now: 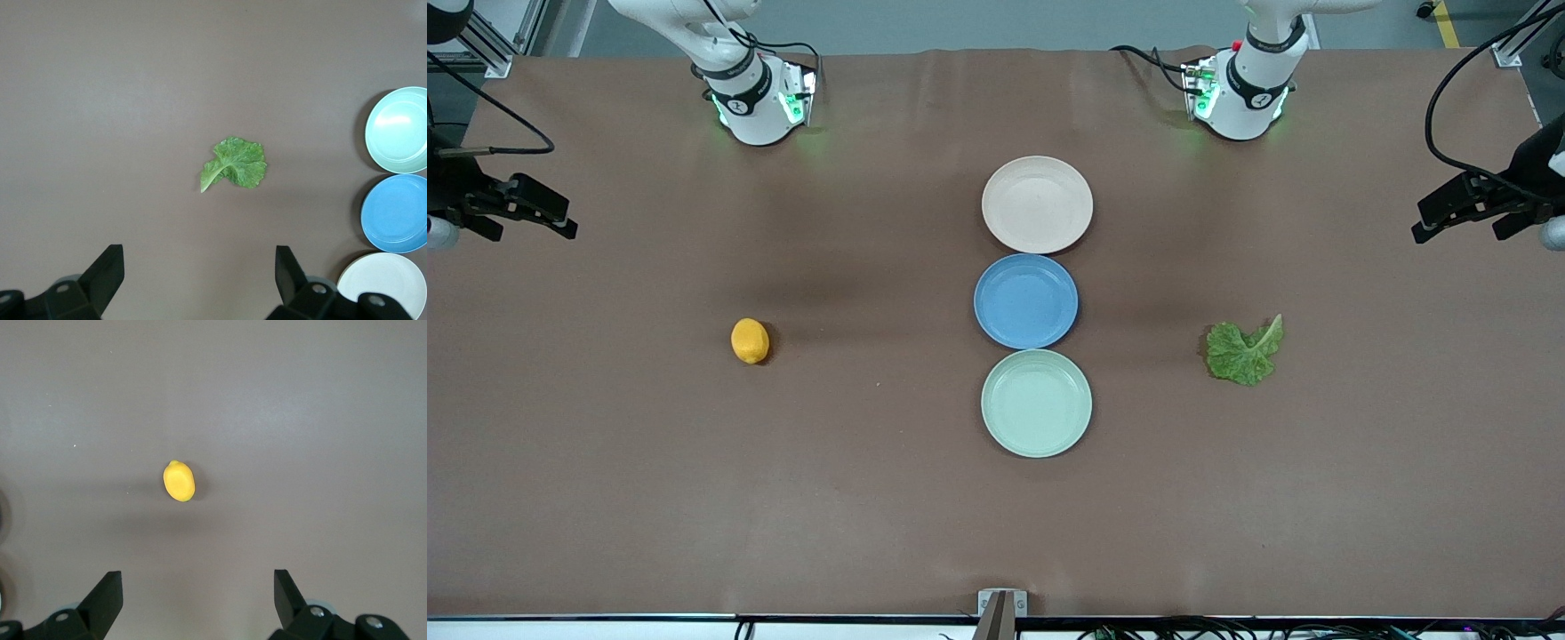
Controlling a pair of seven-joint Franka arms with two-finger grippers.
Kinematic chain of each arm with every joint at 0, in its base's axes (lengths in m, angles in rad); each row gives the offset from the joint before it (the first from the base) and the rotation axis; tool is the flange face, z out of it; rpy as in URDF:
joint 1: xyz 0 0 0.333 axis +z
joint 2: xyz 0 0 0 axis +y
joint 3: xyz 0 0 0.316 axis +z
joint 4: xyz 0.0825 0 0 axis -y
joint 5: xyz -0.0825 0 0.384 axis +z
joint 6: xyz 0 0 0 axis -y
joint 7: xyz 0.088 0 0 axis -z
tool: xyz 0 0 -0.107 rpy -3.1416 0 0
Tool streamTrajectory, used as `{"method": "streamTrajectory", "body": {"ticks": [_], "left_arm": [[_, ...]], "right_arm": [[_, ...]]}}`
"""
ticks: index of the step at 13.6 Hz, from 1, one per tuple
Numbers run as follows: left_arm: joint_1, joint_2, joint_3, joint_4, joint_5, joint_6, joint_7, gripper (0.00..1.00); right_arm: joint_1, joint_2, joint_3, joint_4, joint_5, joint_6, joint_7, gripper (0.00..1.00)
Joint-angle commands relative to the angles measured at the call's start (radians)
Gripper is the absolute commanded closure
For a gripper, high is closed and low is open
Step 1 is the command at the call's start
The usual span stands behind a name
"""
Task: Pick lemon and lettuce from plates
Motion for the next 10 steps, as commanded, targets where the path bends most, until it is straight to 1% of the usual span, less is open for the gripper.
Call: {"method": "streamTrajectory", "body": {"ticks": [1,10], "left_arm": [[-0.003,0.004,-0.001,0.011,-0.004,-0.010,0.020,0.00],[-0.009,0.004,-0.004,0.010,-0.007,-0.011,0.023,0.00]], "right_arm": [[-0.014,0.009,0.015,0.019,-0.001,-0.001,0.006,0.00],[-0.011,0.009,0.016,0.017,-0.012,0.013,0.005,0.00]]}}
